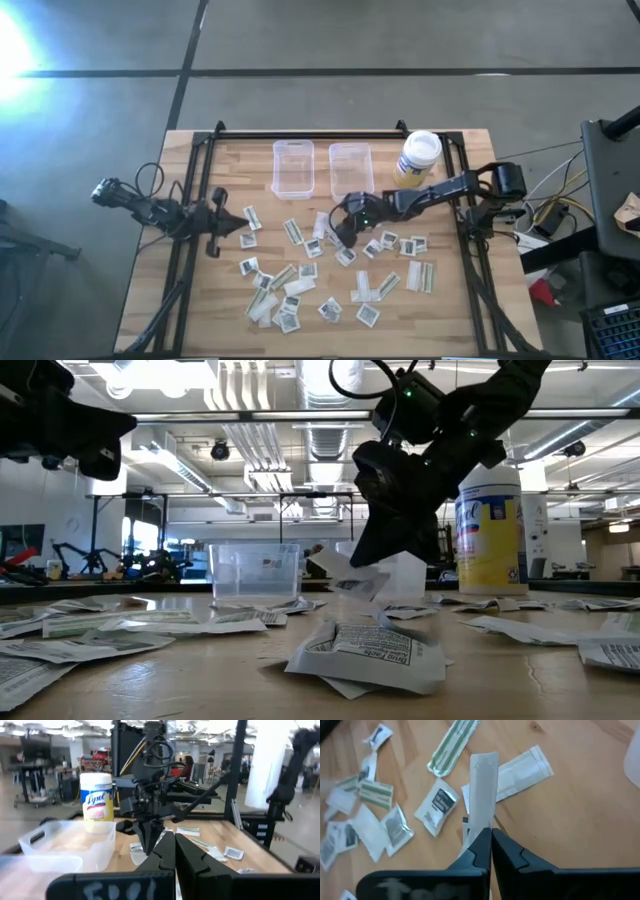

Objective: Pick & Place First Aid Supplies
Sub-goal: Put the green bandage pack into the left transparent bin

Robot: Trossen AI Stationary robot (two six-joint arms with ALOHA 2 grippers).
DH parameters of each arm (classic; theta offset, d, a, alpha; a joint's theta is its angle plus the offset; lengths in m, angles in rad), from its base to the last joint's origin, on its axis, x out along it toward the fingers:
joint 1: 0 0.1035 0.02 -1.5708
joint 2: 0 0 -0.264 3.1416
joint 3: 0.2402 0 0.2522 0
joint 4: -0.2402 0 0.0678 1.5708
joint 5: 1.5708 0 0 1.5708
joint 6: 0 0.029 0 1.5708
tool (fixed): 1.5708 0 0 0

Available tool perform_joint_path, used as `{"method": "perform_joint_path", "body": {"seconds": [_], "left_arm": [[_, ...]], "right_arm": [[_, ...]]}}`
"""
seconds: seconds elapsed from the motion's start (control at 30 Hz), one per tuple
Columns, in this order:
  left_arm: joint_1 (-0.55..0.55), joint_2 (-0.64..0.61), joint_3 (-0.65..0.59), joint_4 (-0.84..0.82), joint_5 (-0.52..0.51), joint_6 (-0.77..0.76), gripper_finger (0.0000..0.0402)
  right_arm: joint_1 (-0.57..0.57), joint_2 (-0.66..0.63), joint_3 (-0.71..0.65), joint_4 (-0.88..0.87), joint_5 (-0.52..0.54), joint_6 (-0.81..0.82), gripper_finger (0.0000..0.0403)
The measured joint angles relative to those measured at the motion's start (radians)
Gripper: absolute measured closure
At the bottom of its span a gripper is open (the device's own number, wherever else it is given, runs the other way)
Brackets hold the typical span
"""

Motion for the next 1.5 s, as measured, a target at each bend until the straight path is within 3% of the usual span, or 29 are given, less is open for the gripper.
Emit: {"method": "perform_joint_path", "body": {"seconds": [0.13,0.53,0.73,0.97,1.07,1.5], "left_arm": [[0.000,0.004,0.000,0.001,-0.035,-0.086,0.0384],[0.000,0.108,-0.009,0.047,-0.113,-0.317,0.0255],[0.000,0.238,-0.010,0.107,-0.148,-0.401,0.0250],[0.000,0.416,-0.010,0.325,-0.150,-0.348,0.0250],[0.001,0.495,-0.002,0.342,-0.150,-0.350,0.0250],[0.041,0.847,0.174,0.409,-0.155,-0.350,0.0250]], "right_arm": [[0.016,0.002,0.000,0.034,0.011,-0.063,0.0394],[0.036,0.002,0.002,0.166,0.014,-0.202,0.0394],[0.036,0.002,0.002,0.239,0.014,-0.265,0.0394],[0.036,0.002,0.002,0.241,0.016,-0.266,0.0394],[0.036,0.002,0.002,0.242,0.034,-0.273,0.0394],[0.036,0.002,0.002,0.272,0.041,-0.314,0.0394]]}}
